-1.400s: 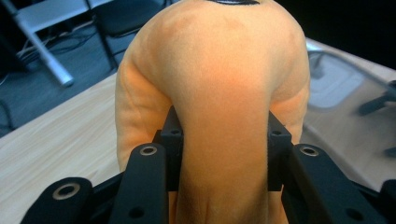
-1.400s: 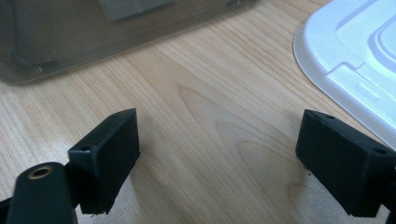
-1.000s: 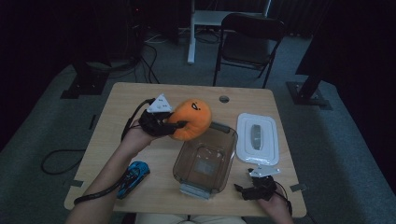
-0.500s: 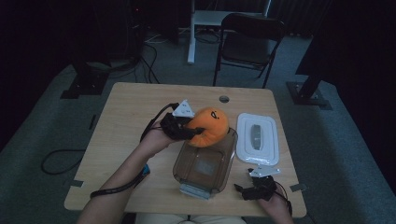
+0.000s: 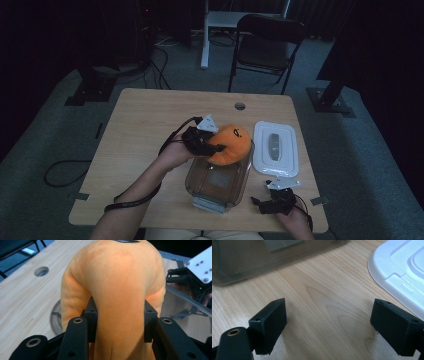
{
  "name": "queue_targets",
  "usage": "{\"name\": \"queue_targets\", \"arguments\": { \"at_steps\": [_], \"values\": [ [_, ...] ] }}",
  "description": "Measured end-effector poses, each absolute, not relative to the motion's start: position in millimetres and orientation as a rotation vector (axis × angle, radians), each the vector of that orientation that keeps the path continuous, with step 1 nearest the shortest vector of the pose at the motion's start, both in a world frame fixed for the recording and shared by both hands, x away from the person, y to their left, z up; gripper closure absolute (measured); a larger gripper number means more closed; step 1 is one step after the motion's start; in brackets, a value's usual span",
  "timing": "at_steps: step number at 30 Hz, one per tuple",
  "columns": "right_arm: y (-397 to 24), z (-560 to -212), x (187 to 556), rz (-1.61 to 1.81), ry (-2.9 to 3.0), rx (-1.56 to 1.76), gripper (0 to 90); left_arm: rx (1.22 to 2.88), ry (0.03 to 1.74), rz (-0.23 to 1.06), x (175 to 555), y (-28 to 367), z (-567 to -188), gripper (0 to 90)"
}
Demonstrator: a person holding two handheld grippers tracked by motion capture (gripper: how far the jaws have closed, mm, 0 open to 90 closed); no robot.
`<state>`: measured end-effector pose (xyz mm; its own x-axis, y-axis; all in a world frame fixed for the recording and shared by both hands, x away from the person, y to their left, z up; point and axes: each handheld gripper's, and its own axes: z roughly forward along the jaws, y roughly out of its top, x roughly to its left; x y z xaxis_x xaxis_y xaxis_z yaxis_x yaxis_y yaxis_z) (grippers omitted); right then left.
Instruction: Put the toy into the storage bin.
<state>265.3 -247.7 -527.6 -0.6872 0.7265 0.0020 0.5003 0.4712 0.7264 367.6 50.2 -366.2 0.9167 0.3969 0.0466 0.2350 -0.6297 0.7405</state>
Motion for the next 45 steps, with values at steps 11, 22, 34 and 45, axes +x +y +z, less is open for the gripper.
{"name": "queue_targets", "arguments": {
  "at_steps": [11, 22, 34, 45],
  "values": [
    [-248, -528, 265, 1.040, 2.414, 1.045, 13.1, 2.333, 0.430, 0.217, 369, 42, -376, 61.5],
    [-248, -528, 265, 1.039, 2.414, 1.043, 13.1, 2.420, 0.423, 0.199, 373, 35, -391, 59.5],
    [-248, -528, 265, 1.038, 2.415, 1.045, 13.1, 2.445, 0.408, 0.173, 378, 31, -396, 48.5],
    [-248, -528, 265, 1.038, 2.414, 1.046, 13.2, 2.529, 0.391, 0.168, 376, 23, -402, 32.3]
  ]
}}
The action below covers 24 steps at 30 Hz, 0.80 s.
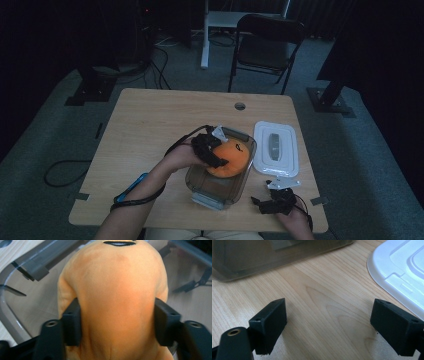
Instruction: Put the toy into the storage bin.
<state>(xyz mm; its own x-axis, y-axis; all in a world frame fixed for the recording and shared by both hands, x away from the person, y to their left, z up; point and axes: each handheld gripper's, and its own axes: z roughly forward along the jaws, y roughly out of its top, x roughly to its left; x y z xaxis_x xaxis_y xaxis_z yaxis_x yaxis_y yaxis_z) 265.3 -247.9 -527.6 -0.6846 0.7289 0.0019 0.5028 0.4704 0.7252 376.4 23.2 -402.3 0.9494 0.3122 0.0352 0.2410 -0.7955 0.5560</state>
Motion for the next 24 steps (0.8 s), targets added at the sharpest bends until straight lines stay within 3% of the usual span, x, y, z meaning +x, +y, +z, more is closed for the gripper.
{"name": "queue_targets", "arguments": {
  "at_steps": [11, 24],
  "values": [
    [-248, -528, 265, 1.038, 2.414, 1.045, 13.2, 2.585, 0.398, 0.161, 373, 14, -404, 20.9],
    [-248, -528, 265, 1.039, 2.414, 1.045, 13.2, 2.516, 0.424, 0.110, 370, 26, -393, 18.5]
  ]
}}
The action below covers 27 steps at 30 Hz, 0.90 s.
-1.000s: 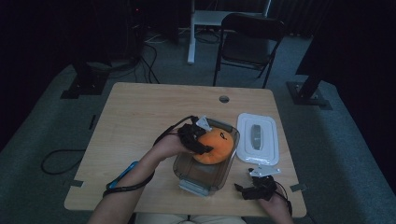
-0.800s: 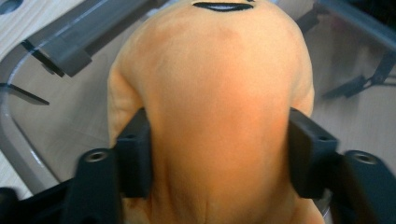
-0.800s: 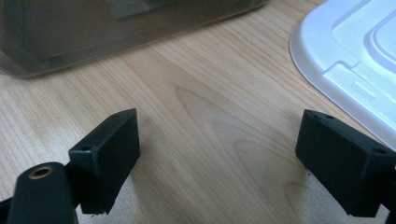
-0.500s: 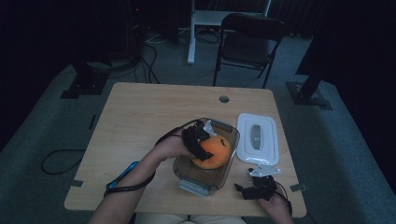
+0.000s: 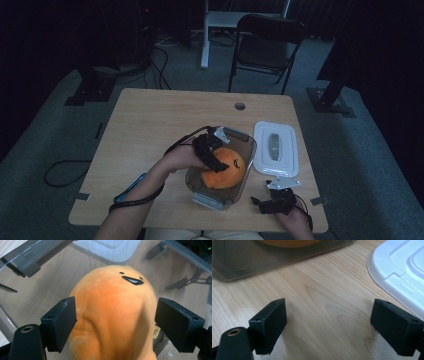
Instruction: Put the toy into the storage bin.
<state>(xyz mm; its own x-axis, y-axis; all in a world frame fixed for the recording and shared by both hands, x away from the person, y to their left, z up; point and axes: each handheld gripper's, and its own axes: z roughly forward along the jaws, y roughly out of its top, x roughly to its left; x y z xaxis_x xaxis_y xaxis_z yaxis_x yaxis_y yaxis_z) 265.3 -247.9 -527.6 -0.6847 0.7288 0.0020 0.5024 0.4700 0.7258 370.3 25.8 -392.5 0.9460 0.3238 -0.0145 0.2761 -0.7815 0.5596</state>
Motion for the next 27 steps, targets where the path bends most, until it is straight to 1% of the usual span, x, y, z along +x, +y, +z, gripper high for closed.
{"name": "queue_targets", "arguments": {
  "at_steps": [8, 14, 27],
  "values": [
    [-248, -528, 265, 1.039, 2.413, 1.045, 13.1, 2.486, 0.416, 0.110, 364, 37, -382, 18.5],
    [-248, -528, 265, 1.038, 2.412, 1.047, 13.0, 2.468, 0.424, 0.135, 360, 50, -372, 18.5],
    [-248, -528, 265, 1.036, 2.406, 1.058, 13.0, 2.432, 0.463, 0.175, 353, 84, -362, 18.6]
  ]
}}
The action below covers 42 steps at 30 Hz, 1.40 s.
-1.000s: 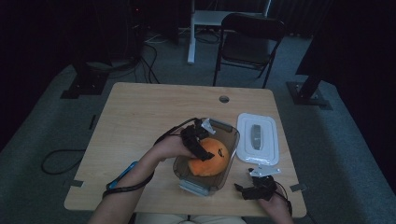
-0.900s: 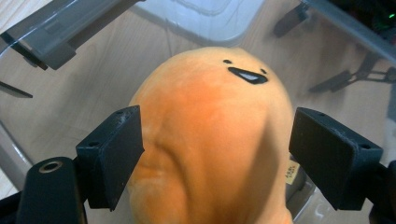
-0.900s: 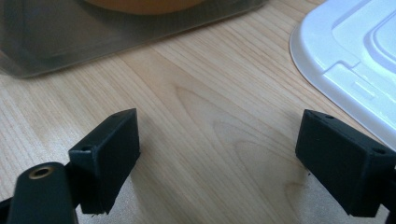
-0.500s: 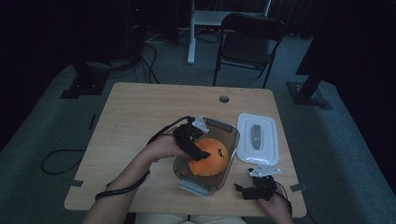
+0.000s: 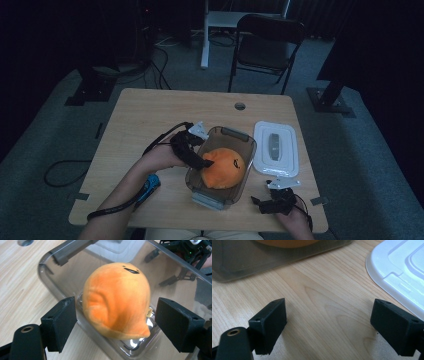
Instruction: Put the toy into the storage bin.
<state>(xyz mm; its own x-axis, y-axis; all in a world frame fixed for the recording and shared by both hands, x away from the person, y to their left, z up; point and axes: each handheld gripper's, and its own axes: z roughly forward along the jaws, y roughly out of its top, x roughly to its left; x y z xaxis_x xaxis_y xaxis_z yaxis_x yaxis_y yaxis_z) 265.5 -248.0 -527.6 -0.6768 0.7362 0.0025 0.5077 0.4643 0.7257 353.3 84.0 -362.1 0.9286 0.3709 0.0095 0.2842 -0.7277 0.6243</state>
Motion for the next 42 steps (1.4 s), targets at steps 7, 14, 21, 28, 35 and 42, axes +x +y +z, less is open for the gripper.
{"name": "queue_targets", "arguments": {
  "at_steps": [7, 14, 21, 28, 35, 42],
  "values": [
    [-248, -528, 266, 1.035, 2.405, 1.059, 13.0, 2.420, 0.516, 0.209, 349, 106, -365, 18.6],
    [-248, -528, 266, 1.034, 2.403, 1.062, 13.0, 2.395, 0.529, 0.221, 343, 125, -371, 18.6],
    [-248, -528, 266, 1.033, 2.403, 1.062, 13.0, 2.363, 0.593, 0.201, 340, 145, -378, 18.4],
    [-248, -528, 266, 1.033, 2.403, 1.062, 13.0, 2.362, 0.656, 0.207, 339, 159, -387, 14.1],
    [-248, -528, 266, 1.032, 2.403, 1.063, 13.0, 2.346, 0.692, 0.217, 335, 174, -400, 12.5],
    [-248, -528, 266, 1.031, 2.401, 1.064, 13.0, 2.332, 0.730, 0.223, 329, 186, -411, 12.5]
  ]
}}
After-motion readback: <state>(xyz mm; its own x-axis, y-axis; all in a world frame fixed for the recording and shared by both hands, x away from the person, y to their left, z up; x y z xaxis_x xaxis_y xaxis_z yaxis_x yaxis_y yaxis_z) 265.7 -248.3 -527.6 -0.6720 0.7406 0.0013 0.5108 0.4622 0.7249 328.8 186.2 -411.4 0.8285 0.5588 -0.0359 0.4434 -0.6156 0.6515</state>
